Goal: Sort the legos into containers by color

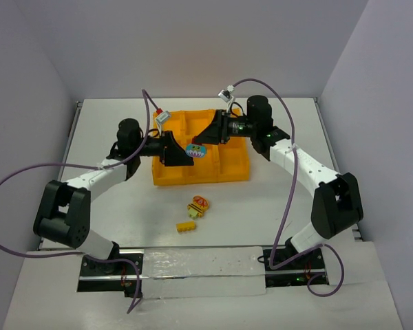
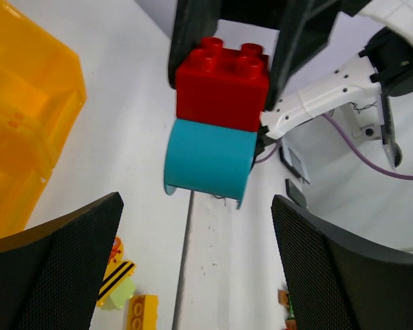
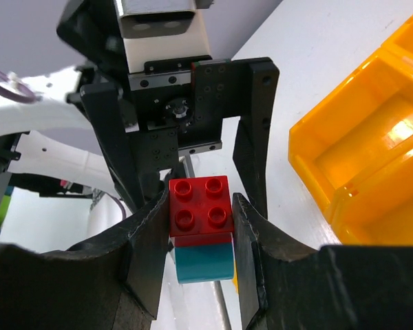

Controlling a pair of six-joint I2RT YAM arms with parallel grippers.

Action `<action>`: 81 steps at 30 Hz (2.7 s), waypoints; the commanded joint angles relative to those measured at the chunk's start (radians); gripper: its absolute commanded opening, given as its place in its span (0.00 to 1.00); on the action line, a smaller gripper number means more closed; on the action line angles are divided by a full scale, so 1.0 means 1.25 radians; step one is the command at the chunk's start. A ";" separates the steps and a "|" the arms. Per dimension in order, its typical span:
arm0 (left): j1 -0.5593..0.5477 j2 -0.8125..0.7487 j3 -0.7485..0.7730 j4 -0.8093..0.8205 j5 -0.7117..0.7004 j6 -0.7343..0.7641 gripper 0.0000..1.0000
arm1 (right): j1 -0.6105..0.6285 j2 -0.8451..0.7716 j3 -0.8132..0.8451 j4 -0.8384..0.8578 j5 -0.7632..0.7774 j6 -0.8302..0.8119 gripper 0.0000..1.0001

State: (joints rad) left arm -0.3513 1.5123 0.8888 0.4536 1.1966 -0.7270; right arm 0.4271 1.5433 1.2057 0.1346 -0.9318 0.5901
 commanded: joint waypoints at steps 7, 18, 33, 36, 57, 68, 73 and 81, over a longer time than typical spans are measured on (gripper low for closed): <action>0.010 0.105 -0.031 0.794 0.022 -0.552 0.90 | -0.004 -0.036 -0.009 0.068 -0.017 0.030 0.00; 0.010 0.100 -0.018 0.762 0.006 -0.535 0.70 | -0.005 -0.038 -0.017 0.086 -0.025 0.040 0.00; 0.009 0.041 -0.013 0.567 -0.028 -0.400 0.44 | 0.003 -0.030 -0.017 0.106 -0.023 0.060 0.00; 0.009 0.040 -0.010 0.554 -0.035 -0.395 0.44 | 0.007 -0.030 -0.021 0.098 -0.022 0.054 0.00; 0.009 0.071 -0.009 0.614 -0.042 -0.452 0.48 | 0.020 -0.023 -0.043 0.089 -0.003 0.039 0.00; 0.011 0.009 0.001 0.322 -0.043 -0.207 0.00 | 0.019 0.016 -0.062 0.188 -0.096 0.146 0.00; 0.014 -0.053 0.018 0.033 -0.076 0.005 0.00 | 0.009 0.049 -0.063 0.222 -0.127 0.191 0.00; 0.020 -0.060 0.006 0.005 -0.068 0.026 0.00 | -0.005 0.079 -0.027 0.228 -0.139 0.212 0.00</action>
State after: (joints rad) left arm -0.3382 1.4542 0.8627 0.5200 1.1512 -0.7843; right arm 0.4330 1.6260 1.1382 0.3988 -1.0763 0.8142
